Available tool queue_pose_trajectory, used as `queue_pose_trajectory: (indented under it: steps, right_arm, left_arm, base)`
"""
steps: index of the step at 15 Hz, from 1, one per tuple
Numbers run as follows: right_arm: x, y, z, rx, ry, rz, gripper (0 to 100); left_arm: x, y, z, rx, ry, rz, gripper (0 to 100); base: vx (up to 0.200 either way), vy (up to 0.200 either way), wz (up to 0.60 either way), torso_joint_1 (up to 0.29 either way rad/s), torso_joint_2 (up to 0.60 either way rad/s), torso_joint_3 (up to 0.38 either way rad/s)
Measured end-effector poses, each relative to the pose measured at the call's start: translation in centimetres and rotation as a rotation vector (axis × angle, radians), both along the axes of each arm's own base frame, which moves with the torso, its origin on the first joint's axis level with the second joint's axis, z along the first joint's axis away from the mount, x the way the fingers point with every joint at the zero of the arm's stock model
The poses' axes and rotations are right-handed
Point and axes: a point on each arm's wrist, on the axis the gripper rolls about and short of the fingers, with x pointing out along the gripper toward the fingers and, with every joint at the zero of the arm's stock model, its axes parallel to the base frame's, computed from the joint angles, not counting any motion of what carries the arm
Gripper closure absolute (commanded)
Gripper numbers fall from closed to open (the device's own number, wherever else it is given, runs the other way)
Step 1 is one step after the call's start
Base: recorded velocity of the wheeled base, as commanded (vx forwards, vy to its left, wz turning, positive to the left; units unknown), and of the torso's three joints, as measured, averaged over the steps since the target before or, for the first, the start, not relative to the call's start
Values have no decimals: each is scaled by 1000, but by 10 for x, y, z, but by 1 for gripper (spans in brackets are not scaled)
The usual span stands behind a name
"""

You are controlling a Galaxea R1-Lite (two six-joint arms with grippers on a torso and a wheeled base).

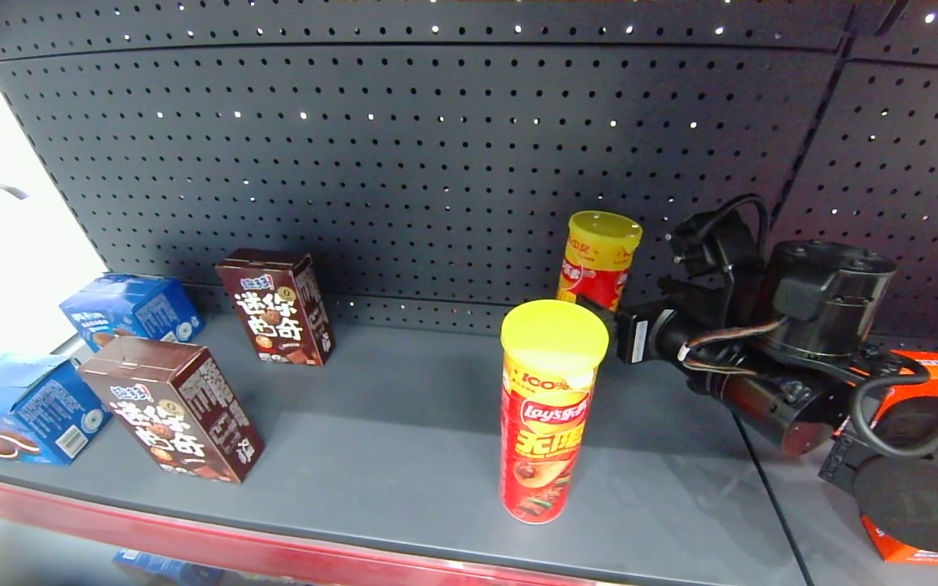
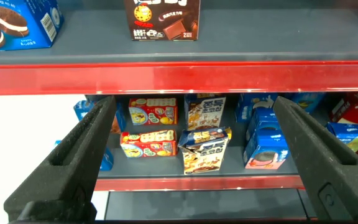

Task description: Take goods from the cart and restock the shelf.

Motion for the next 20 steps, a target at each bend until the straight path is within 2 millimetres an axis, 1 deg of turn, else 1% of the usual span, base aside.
queue_pose_trajectory:
  steps: [6, 13, 17, 20]
  right_arm:
    - [-4, 5, 2, 12, 0, 17, 0]
    - [-2, 24, 6, 53, -6, 48, 0]
    - [0, 22, -1, 38, 12, 38, 0]
    - [-4, 18, -10, 15, 38, 38, 0]
  left_arm:
    - [0, 0, 0, 0, 0, -1, 0]
    - [0, 0, 0, 0, 0, 0, 0]
    - [0, 0, 0, 0, 0, -1, 0]
    - [0, 0, 0, 0, 0, 0, 0]
  base:
    - [0, 0, 0, 0, 0, 0]
    - [0, 0, 0, 0, 0, 0]
    - [0, 0, 0, 0, 0, 0]
    - [0, 0, 0, 0, 0, 0]
